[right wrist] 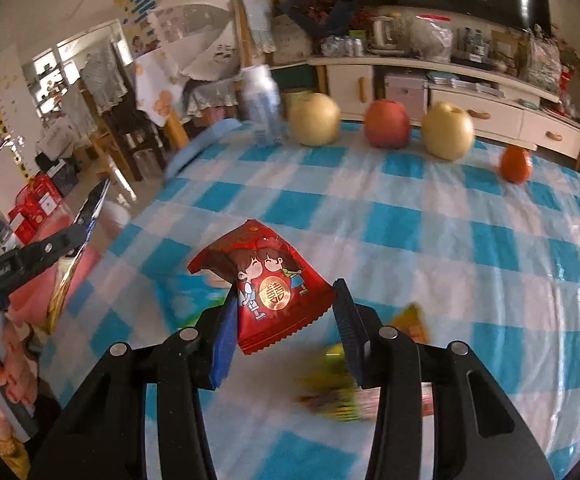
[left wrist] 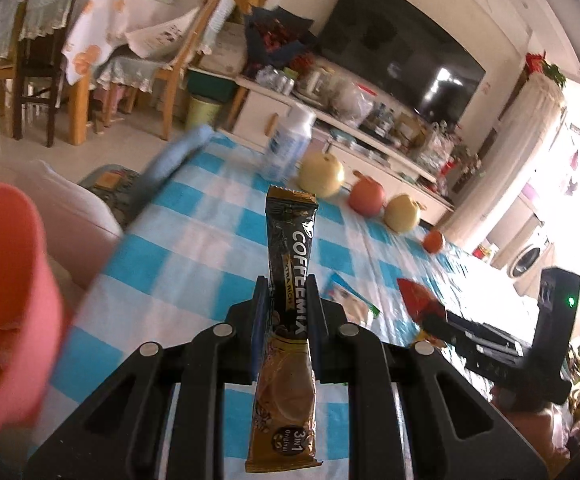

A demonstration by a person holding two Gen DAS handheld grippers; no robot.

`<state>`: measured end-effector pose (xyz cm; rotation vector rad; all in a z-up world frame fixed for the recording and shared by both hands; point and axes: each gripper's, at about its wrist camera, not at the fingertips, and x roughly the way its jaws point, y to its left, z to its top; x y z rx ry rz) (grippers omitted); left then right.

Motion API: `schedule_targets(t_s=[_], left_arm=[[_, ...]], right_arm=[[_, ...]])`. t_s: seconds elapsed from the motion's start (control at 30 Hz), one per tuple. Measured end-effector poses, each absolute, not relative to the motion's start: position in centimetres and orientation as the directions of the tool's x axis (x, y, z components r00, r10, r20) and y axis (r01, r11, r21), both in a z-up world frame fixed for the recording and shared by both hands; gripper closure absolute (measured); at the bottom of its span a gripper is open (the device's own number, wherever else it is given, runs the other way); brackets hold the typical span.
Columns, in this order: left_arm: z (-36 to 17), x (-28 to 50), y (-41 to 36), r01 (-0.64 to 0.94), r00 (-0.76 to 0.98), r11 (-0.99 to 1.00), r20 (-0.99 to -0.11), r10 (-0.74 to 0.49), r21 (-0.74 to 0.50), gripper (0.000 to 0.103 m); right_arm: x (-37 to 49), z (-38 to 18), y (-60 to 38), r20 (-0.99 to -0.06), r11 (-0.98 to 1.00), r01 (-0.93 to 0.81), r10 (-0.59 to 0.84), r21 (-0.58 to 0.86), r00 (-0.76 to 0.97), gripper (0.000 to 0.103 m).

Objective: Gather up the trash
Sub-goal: 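Carry the stick and wrapper over the pink bucket and open both tools, then move both open tools back from the bucket over the table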

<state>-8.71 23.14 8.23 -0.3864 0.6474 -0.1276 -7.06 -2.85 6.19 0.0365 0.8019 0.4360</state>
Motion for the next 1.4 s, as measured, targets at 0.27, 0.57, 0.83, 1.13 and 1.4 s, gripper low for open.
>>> schedule_targets(t_s=[0.27, 0.57, 0.83, 1.13, 1.4], left_arm=[[9.7, -10.9, 29.8, -0.117, 0.834, 0.913, -0.537, -0.123, -0.390, 0.083], [10.3, -14.3, 38.7, -0.305, 0.853, 0.854, -0.520, 0.047, -0.422, 0.083], [9.2, -15.7, 43.1, -0.445, 0.808, 0.804, -0.563, 0.172, -0.394, 0.077], [9.7, -16.9, 44.0, -0.535, 0.795, 0.789, -0.498, 0.348, -0.302, 0.019], [10.7, -16.1, 41.0, -0.451, 0.850, 0.867, -0.397, 0.345, -0.211, 0.013]], right_arm=[[-9.1, 7.9, 6.7, -0.668, 0.832, -0.500, 0.515, 0.239, 0.538, 0.057], [-11.0, 10.3, 19.2, -0.654, 0.728, -0.659, 0.595, 0.191, 0.467, 0.057], [-11.8, 9.5, 27.2, -0.680, 0.673, -0.730, 0.592, 0.122, 0.433, 0.053], [-12.6, 7.6, 25.3, -0.681, 0.746, -0.663, 0.518, 0.064, 0.518, 0.016], [-13.6, 6.4, 20.7, -0.689, 0.800, -0.597, 0.461, 0.051, 0.559, 0.016]])
